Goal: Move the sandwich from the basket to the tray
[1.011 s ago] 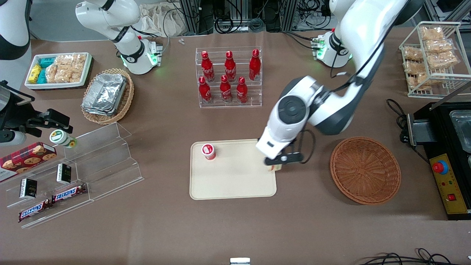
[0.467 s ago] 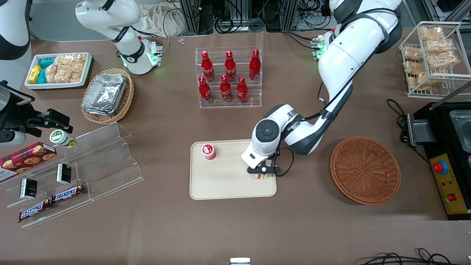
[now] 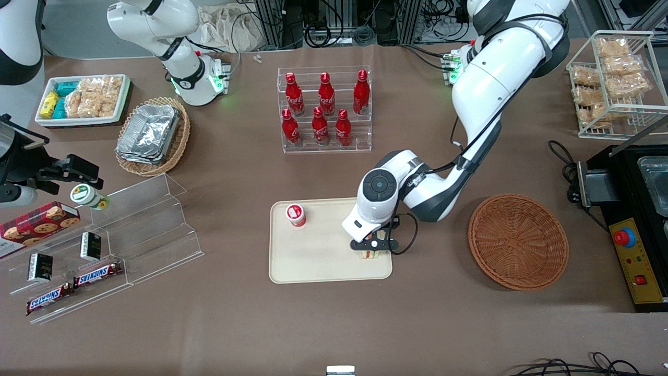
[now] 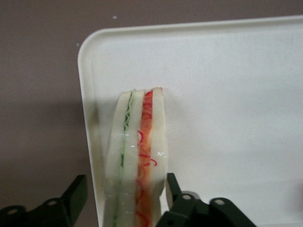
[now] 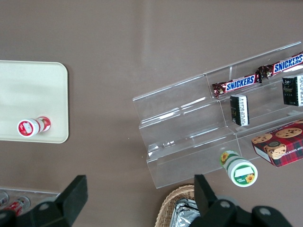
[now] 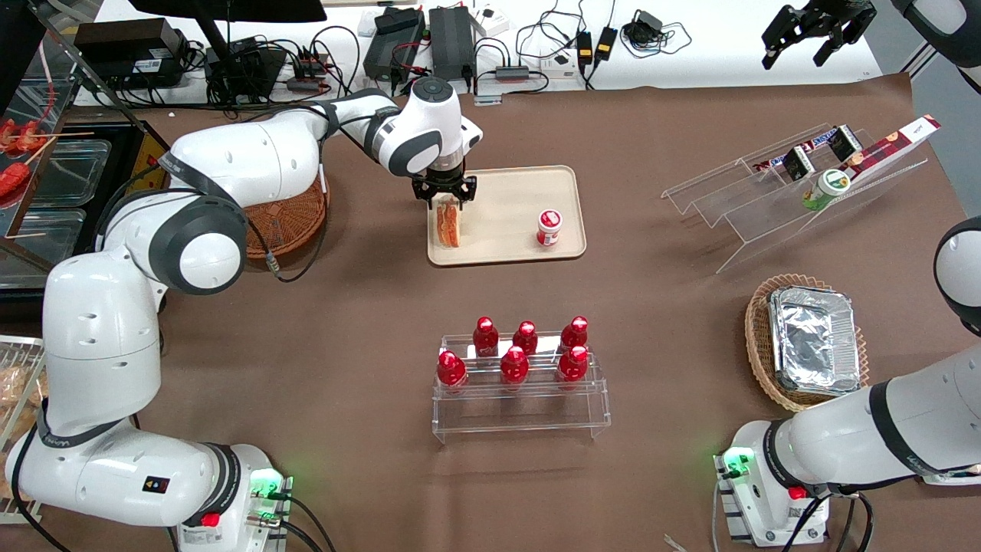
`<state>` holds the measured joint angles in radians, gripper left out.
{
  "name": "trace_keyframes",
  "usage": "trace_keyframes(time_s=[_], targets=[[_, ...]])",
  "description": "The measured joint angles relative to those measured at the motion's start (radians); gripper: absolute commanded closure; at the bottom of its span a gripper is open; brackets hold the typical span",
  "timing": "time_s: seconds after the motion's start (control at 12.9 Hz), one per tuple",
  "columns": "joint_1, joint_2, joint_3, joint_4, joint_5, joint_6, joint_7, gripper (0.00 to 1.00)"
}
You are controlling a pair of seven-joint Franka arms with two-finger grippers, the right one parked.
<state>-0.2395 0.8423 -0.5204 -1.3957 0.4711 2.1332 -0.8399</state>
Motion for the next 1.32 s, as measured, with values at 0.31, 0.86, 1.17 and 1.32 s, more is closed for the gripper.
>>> trace_keyframes(time_s=[0.31, 0.86, 1.17, 1.32], targets=[[0.042, -0.109, -0.002, 0.018, -0.026, -0.168, -0.001, 0.0], [0.342, -0.511, 0.015, -0.179, -0.303, -0.304, 0.292, 0.0], [0.352, -0.682, 0.216, -0.27, -0.414, -0.38, 0.648, 0.0], [0.321, -0.745, 0.353, -0.32, -0.439, -0.383, 0.849, 0.0]])
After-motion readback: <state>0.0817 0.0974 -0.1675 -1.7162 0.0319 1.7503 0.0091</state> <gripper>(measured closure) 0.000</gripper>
